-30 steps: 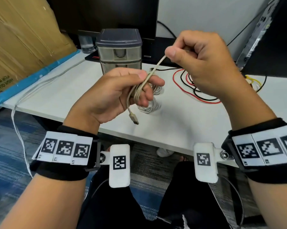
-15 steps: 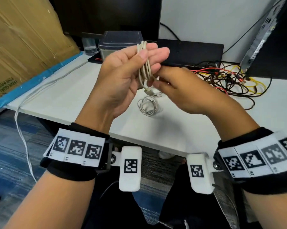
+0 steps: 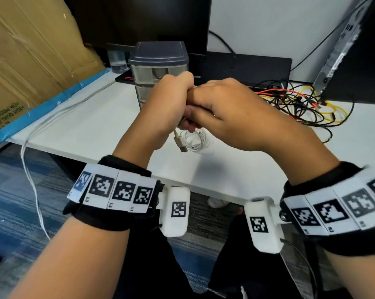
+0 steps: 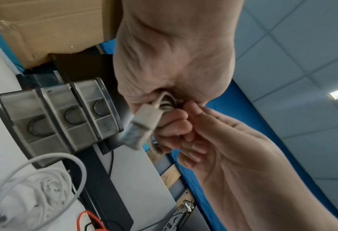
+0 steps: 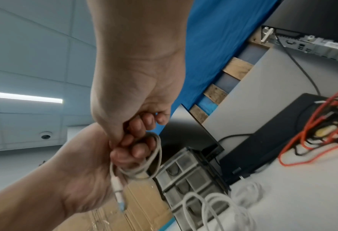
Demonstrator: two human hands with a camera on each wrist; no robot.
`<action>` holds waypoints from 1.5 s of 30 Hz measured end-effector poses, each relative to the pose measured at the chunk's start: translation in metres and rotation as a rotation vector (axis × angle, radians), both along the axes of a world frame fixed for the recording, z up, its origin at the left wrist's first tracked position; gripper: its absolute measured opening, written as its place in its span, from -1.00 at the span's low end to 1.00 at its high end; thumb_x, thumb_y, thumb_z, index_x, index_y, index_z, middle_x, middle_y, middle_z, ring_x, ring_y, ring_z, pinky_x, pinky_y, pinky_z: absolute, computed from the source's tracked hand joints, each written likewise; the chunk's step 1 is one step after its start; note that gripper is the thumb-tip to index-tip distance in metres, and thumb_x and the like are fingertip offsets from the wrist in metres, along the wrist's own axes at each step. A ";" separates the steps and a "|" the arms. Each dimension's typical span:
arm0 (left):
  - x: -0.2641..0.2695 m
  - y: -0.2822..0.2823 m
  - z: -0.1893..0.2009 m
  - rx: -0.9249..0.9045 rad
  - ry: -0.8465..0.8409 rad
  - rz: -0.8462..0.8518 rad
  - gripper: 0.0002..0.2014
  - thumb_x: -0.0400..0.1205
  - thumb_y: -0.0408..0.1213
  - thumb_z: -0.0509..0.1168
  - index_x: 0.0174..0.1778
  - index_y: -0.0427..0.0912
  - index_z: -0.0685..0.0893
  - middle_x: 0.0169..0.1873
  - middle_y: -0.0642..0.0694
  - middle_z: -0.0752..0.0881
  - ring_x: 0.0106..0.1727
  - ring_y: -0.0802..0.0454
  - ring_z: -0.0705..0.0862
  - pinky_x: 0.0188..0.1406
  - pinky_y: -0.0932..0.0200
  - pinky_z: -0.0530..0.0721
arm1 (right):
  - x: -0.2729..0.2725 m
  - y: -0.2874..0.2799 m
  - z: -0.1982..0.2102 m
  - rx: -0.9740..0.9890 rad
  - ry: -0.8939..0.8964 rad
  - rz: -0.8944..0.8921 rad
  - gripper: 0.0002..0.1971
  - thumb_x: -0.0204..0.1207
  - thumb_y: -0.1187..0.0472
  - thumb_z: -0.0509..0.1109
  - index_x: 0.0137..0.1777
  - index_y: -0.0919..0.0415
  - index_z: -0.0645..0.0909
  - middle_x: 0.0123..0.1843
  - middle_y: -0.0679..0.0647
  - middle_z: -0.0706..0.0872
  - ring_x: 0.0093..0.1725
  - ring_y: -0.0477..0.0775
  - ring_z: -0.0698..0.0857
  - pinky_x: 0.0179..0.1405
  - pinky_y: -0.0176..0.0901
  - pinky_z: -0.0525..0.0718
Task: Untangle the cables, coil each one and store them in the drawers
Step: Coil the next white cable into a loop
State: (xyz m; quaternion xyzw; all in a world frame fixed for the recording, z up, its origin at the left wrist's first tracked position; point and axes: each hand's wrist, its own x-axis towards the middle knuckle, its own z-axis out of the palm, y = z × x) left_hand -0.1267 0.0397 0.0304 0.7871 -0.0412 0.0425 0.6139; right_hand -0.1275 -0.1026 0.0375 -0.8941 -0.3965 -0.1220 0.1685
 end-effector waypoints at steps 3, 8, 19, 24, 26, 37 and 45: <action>-0.001 0.002 -0.007 -0.164 0.050 -0.088 -0.65 0.68 -0.37 0.03 -0.43 -0.30 0.48 -0.59 -0.21 0.52 -0.60 -0.07 0.51 -0.49 0.14 0.46 | 0.001 -0.002 -0.008 0.114 0.024 0.010 -0.75 0.76 0.09 0.20 -0.18 -0.06 0.55 -0.26 -0.22 0.67 -0.20 -0.14 0.64 -0.13 0.00 0.62; -0.003 0.013 -0.010 -0.377 0.135 -0.270 -0.76 0.63 -0.48 0.00 -0.07 -0.41 0.59 -0.43 -0.23 0.58 -0.47 -0.03 0.56 -0.52 0.27 0.60 | -0.001 -0.006 -0.009 0.197 0.080 -0.024 -0.75 0.77 0.06 0.25 -0.19 -0.13 0.43 -0.25 -0.17 0.76 -0.17 -0.14 0.72 -0.16 0.00 0.67; 0.002 0.009 -0.016 -0.456 0.150 -0.059 -0.82 0.61 -0.50 0.08 -0.23 -0.35 0.57 -0.55 -0.20 0.54 -0.61 0.03 0.54 -0.67 0.34 0.50 | 0.006 0.003 -0.013 0.044 -0.079 -0.243 -0.65 0.78 -0.11 0.19 -0.03 0.16 0.56 -0.32 -0.18 0.38 -0.05 0.04 0.35 -0.01 0.01 0.27; 0.002 0.009 -0.027 -0.378 0.069 0.072 -0.76 0.69 -0.49 0.24 -0.30 -0.25 0.64 -0.55 -0.08 0.63 -0.61 0.19 0.45 -0.67 0.41 0.36 | 0.008 0.004 -0.022 0.138 -0.064 -0.267 -0.51 0.79 -0.11 0.18 -0.41 -0.06 0.22 -0.47 -0.14 0.35 -0.31 0.06 0.39 -0.22 -0.06 0.21; 0.000 0.010 -0.028 -0.398 0.058 0.011 -0.76 0.71 -0.48 0.22 -0.26 -0.24 0.64 -0.50 -0.10 0.62 -0.57 0.18 0.45 -0.62 0.39 0.35 | 0.011 0.002 -0.027 0.260 0.025 -0.244 -0.50 0.79 -0.09 0.22 -0.43 -0.03 0.32 -0.51 -0.09 0.39 -0.43 -0.04 0.39 -0.38 -0.06 0.25; -0.003 0.019 -0.029 -0.322 0.142 -0.211 -0.83 0.74 -0.51 0.17 -0.09 -0.34 0.63 -0.32 -0.19 0.66 -0.37 0.03 0.57 -0.41 0.26 0.52 | 0.022 -0.012 -0.016 0.188 0.042 -0.170 -0.57 0.74 -0.06 0.32 -0.33 0.17 0.54 -0.48 -0.03 0.46 -0.40 -0.01 0.41 -0.37 -0.07 0.32; -0.001 0.017 -0.015 -0.260 0.097 -0.255 -0.74 0.70 -0.51 0.14 -0.24 -0.23 0.64 -0.32 -0.14 0.64 -0.25 -0.03 0.54 -0.32 0.19 0.49 | 0.031 -0.016 -0.023 0.292 -0.055 -0.181 -0.66 0.76 -0.10 0.16 -0.19 0.06 0.47 -0.25 -0.14 0.49 -0.12 0.11 0.43 -0.02 0.18 0.48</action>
